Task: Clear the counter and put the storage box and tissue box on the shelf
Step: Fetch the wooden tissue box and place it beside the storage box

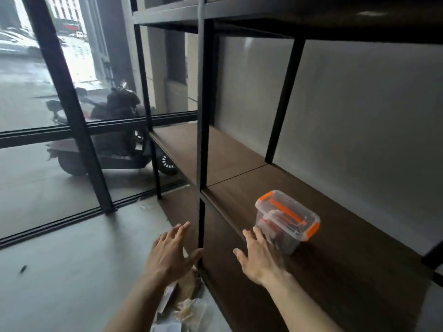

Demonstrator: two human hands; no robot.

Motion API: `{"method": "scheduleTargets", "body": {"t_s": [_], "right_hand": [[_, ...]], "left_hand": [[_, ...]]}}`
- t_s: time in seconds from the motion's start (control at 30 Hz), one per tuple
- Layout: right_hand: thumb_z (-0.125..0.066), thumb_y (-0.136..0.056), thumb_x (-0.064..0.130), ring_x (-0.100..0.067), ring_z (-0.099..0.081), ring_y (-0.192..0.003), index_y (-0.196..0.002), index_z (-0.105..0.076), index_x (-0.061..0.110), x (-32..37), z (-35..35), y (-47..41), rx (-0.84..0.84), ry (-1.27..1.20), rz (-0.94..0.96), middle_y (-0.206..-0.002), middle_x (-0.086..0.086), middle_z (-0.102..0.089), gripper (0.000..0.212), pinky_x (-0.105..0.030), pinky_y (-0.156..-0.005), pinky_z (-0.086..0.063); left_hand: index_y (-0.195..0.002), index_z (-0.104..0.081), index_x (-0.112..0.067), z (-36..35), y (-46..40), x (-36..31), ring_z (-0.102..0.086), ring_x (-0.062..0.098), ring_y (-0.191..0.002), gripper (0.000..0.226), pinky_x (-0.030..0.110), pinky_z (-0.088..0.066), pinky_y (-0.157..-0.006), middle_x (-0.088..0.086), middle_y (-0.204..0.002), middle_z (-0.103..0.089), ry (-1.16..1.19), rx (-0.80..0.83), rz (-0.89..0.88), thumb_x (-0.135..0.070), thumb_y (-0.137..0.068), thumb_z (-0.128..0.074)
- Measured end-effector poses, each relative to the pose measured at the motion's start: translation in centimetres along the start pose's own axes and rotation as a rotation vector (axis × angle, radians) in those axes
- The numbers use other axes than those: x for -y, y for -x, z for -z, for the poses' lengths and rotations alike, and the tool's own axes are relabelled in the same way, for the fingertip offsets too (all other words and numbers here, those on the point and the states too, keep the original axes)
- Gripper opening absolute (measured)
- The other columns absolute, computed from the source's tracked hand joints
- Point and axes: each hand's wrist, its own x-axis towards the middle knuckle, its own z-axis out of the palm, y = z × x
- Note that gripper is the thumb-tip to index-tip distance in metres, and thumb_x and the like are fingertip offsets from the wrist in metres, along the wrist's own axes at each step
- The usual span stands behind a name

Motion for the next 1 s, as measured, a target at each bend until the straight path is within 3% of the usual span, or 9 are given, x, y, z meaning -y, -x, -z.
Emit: {"method": "scheduleTargets", "body": {"t_s": [0.23, 0.33, 0.43, 0.77, 1.0], "right_hand": [[-0.048, -0.101, 0.050, -0.029, -0.032, -0.149, -0.155, -0.037, 0.020, 11.7, -2.7, 0.5, 0.097, 0.047, 0.390, -0.163, -0.010, -0.033, 0.063, -0.044, -0.119, -0.035], [-0.046, -0.101, 0.052, -0.028, -0.039, -0.143, -0.151, -0.039, 0.023, 16.9, -4.3, 2.6, 0.137, 0.060, 0.627, -0.158, -0.006, -0.039, 0.058, -0.042, -0.115, -0.039], [-0.043, -0.101, 0.053, -0.028, -0.035, -0.147, -0.155, -0.033, 0.024, 21.5, -6.2, 7.1, 0.220, 0.066, 0.856, -0.163, -0.005, -0.032, 0.063, -0.043, -0.117, -0.037], [-0.042, -0.098, 0.062, -0.023, -0.041, -0.144, -0.155, -0.033, 0.029, 31.0, -9.8, 35.0, 0.412, 0.019, 1.587, -0.161, 0.002, -0.035, 0.067, -0.039, -0.107, -0.045], [-0.047, -0.098, 0.058, -0.024, -0.055, -0.131, -0.148, -0.043, 0.028, 29.9, -7.4, 53.8, 0.429, -0.072, 1.963, -0.150, 0.000, -0.050, 0.059, -0.036, -0.098, -0.049]], "left_hand": [[-0.157, -0.019, -0.033, 5.0, 11.2, 9.3, -0.033, 0.022, -0.146, 0.091, 0.039, -0.028, -0.118, -0.003, -0.162, -0.031, -0.006, -0.162, 0.401, -0.077, -0.082, -0.044], [-0.157, -0.021, -0.030, 7.0, 19.0, 11.5, -0.033, 0.021, -0.146, 0.090, 0.038, -0.029, -0.117, -0.002, -0.162, -0.032, -0.037, -0.276, 0.609, -0.075, -0.083, -0.044], [-0.157, -0.020, -0.031, 8.0, 28.6, 11.4, -0.030, 0.020, -0.147, 0.089, 0.037, -0.026, -0.118, -0.004, -0.163, -0.030, -0.058, -0.361, 0.831, -0.075, -0.083, -0.044], [-0.156, -0.022, -0.030, 9.1, 61.6, 1.3, -0.033, 0.025, -0.144, 0.088, 0.039, -0.028, -0.116, 0.001, -0.158, -0.035, -0.069, -0.669, 1.519, -0.070, -0.082, -0.049], [-0.154, -0.027, -0.033, 10.9, 75.7, -11.2, -0.035, 0.021, -0.143, 0.083, 0.038, -0.032, -0.115, -0.003, -0.156, -0.038, -0.196, -0.933, 1.723, -0.067, -0.083, -0.053]]}}
